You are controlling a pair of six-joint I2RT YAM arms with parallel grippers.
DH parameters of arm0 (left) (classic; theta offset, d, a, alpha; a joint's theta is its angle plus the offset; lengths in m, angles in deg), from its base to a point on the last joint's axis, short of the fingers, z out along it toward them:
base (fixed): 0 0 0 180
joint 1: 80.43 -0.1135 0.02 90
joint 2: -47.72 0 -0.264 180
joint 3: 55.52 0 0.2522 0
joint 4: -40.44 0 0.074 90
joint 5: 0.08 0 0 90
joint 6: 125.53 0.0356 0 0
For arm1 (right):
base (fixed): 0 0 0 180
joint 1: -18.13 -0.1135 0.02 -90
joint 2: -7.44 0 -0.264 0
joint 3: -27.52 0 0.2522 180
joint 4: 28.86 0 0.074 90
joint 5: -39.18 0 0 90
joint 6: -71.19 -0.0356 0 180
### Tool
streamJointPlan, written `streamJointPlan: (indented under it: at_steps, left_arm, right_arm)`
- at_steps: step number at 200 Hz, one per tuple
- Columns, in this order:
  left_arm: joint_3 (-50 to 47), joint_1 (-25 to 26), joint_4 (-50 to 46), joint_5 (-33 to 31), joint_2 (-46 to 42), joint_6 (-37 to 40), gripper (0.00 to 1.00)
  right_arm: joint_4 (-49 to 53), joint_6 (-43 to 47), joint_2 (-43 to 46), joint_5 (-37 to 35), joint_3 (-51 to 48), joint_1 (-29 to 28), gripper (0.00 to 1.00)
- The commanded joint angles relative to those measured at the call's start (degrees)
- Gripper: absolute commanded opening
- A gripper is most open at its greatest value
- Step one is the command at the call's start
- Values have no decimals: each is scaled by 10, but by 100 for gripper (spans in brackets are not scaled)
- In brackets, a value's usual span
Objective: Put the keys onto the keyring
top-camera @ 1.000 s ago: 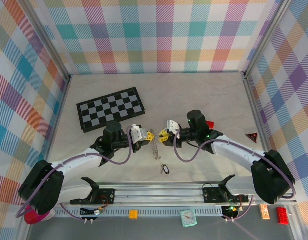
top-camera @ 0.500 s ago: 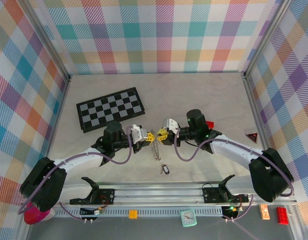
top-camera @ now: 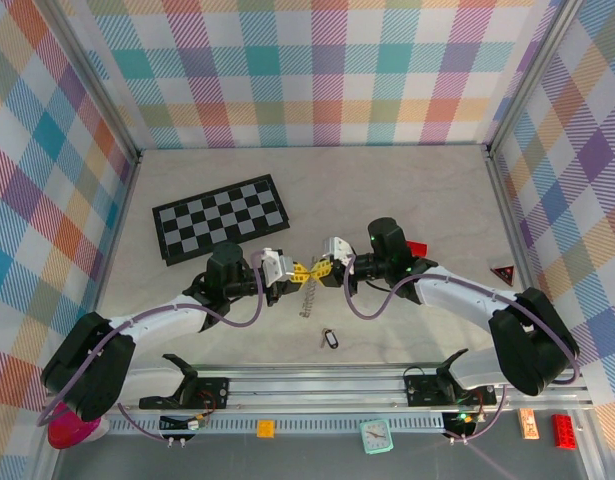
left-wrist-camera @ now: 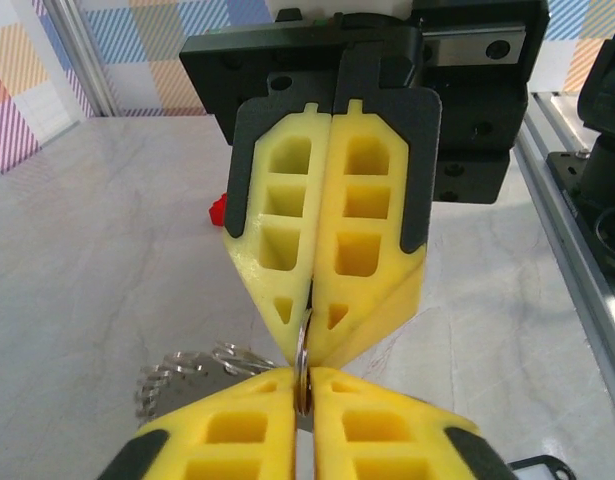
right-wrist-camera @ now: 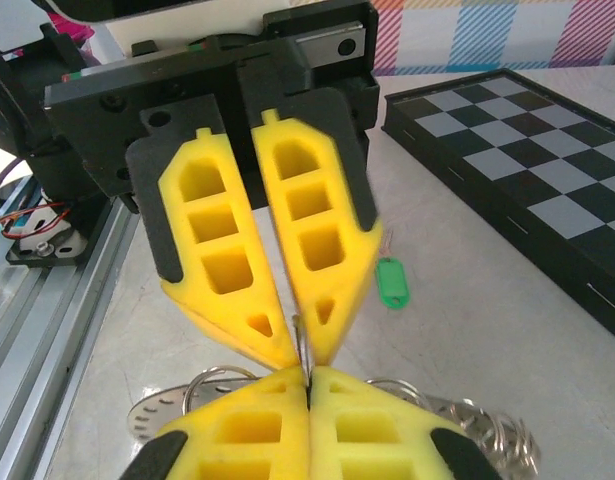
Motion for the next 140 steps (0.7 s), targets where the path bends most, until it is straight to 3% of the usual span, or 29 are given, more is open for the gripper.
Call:
streamJointPlan:
  at_steps: [1,39,75,140]
  left_arm:
    - [4,0,8,-4,-7,5,17]
    - [16,2,-50,-21,-17,30,19]
    - [19,3,-53,-20,-19,33,14]
    - [27,3,-69,-15,-30,38,16]
  right_arm:
    - [29,29,8,12,27,-7,0]
    - [69,55,7,-4,40,-11,0]
    - [112,82,1,-23,58,-20,0]
    - [167,113,-7,-54,84,-31,0]
